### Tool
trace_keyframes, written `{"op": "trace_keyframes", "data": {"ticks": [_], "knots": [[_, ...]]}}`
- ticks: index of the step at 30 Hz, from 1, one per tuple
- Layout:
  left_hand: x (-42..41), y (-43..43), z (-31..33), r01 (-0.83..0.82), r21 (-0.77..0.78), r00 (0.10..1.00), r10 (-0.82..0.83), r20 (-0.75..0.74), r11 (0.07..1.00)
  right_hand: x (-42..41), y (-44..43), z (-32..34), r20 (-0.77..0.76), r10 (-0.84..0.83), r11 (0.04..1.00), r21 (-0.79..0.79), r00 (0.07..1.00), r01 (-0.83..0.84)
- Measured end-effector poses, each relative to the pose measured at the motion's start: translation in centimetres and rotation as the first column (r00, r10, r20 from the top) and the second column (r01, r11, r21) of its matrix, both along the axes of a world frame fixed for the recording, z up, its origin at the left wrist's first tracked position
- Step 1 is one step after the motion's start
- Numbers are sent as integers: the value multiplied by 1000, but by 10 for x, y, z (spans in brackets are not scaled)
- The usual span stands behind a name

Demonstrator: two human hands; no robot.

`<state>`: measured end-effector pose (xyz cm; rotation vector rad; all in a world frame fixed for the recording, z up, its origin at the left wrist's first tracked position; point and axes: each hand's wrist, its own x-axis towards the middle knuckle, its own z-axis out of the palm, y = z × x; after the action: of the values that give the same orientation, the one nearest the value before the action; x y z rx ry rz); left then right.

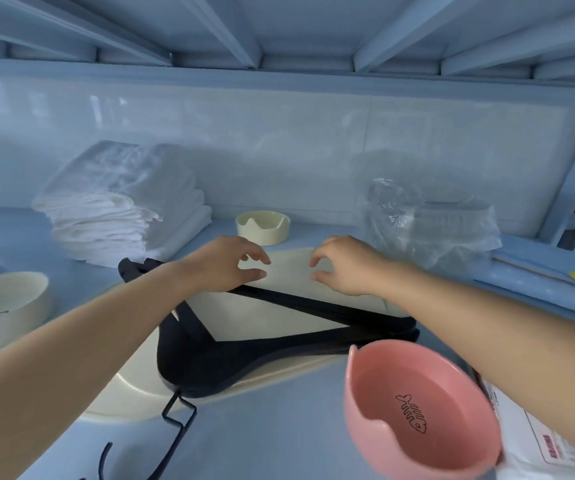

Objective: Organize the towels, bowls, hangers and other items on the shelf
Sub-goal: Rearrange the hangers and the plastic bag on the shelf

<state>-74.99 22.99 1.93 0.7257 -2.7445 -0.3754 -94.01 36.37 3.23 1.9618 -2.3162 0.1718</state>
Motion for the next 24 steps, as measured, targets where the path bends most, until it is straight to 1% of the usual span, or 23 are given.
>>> {"op": "trace_keyframes", "data": {"ticks": [2, 3, 4, 5, 7, 9, 11, 14, 17, 19, 21, 24], "knots": [[17, 11, 2, -36, -5, 998, 36, -45, 999, 14, 2, 2, 178, 92, 992, -98, 980, -75], [26, 17, 2, -53, -13, 997, 52, -64, 999, 22, 3, 3, 266, 150, 986, -113, 952, -124], [35, 22, 2, -68, -23, 995, 66, -81, 997, 29, 6, 3, 322, 208, 977, -106, 924, -183], [43, 28, 2, -83, -36, 992, 80, -97, 996, 37, 7, 2, 346, 262, 965, -96, 901, -244], [61, 37, -1, -110, -70, 988, 101, -119, 991, 50, 11, -2, 346, 359, 933, -99, 867, -346], [79, 44, -5, -136, -97, 985, 124, -116, 986, 59, 13, -6, 347, 404, 913, -93, 846, -398], [94, 48, -11, -164, -115, 983, 152, -107, 980, 68, 14, -7, 349, 399, 908, -26, 848, -417], [114, 54, -16, -208, -98, 971, 193, -140, 973, 80, 15, -8, 335, 380, 894, 106, 862, -435], [131, 58, -20, -247, -111, 961, 229, -153, 963, 88, 16, -4, 346, 360, 886, 164, 866, -434], [140, 61, -24, -278, -124, 956, 261, -136, 953, 93, 19, 1, 351, 342, 870, 233, 872, -435], [151, 64, -28, -311, -101, 948, 300, -108, 945, 101, 23, 4, 335, 327, 848, 307, 883, -431], [163, 69, -32, -326, -55, 945, 325, -24, 944, 113, 26, 4, 231, 327, 845, 362, 916, -393]]}}
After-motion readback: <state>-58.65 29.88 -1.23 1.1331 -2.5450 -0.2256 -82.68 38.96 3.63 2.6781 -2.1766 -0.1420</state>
